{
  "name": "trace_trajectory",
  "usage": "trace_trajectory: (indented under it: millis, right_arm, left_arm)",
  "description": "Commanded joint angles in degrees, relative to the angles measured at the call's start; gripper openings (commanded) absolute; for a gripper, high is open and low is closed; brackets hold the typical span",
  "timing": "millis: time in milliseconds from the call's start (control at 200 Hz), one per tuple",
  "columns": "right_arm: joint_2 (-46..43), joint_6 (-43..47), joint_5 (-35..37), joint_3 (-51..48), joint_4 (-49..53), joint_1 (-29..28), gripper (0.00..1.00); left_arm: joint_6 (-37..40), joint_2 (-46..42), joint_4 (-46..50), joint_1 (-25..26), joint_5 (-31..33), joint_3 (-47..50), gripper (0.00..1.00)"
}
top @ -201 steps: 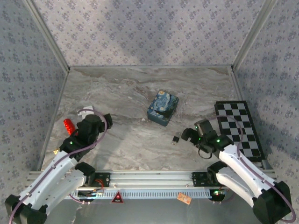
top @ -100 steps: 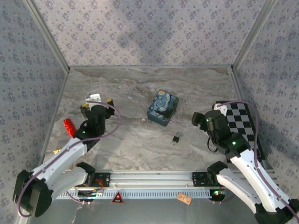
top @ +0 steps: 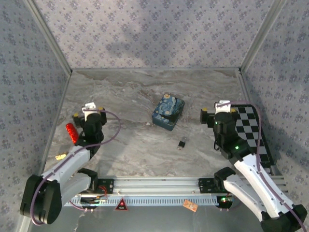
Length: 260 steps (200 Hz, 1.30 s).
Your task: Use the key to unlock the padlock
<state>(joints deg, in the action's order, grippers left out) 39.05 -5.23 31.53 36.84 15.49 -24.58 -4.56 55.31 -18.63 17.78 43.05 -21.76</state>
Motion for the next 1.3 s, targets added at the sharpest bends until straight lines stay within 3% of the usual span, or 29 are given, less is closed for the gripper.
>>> trace_trajectory:
  millis: [0,330,685,770,850,910,940,1039,1154,1294]
  right_arm:
    - [0.07,3.65,1.79,-4.45,-6.95,1.95,1.00]
    - [7.81,4.20,-1.05,-14.39,-27.32,9.09,1.00]
    - [19.05,7.11,-5.63,-19.96,-45.51,13.69,1.00]
    - [22.08,7.75,-7.60,-21.32,-50.93,15.26,1.00]
    - [26.16,7.89,-7.03,-22.78,-57.47,16.01,1.00]
    - [29.12,8.58,-7.76,-22.98,-60.45,16.30,1.00]
    - [30.51,9.17,-8.66,-23.09,-61.80,16.48,1.00]
    - [34.52,10.81,-12.64,-23.45,-66.96,17.23,1.00]
    - [37.51,7.68,-18.94,-24.10,-71.16,22.09,1.00]
    - [41.41,6.46,-23.62,-22.58,-70.83,24.84,1.00]
  left_arm:
    - [0.92,1.66,-5.42,-1.40,0.80,0.93,1.00]
    - [9.60,17.97,-24.09,-5.77,-13.25,2.33,1.00]
    - [8.45,28.85,-38.11,-9.84,-24.16,4.41,1.00]
    - [5.92,28.66,-35.23,-12.52,-27.86,3.56,1.00]
    - [4.91,34.56,-38.74,-14.10,-28.79,1.85,1.00]
    - [2.05,31.81,-26.87,-16.54,-31.16,-1.60,1.00]
    - [1.39,32.84,-29.89,-17.66,-32.84,-1.26,1.00]
    - [0.80,32.50,-29.62,-17.59,-30.81,-0.96,1.00]
    - [0.88,32.63,-30.44,-17.43,-30.68,-0.68,1.00]
    - [0.84,32.41,-29.76,-17.44,-30.66,-0.88,1.00]
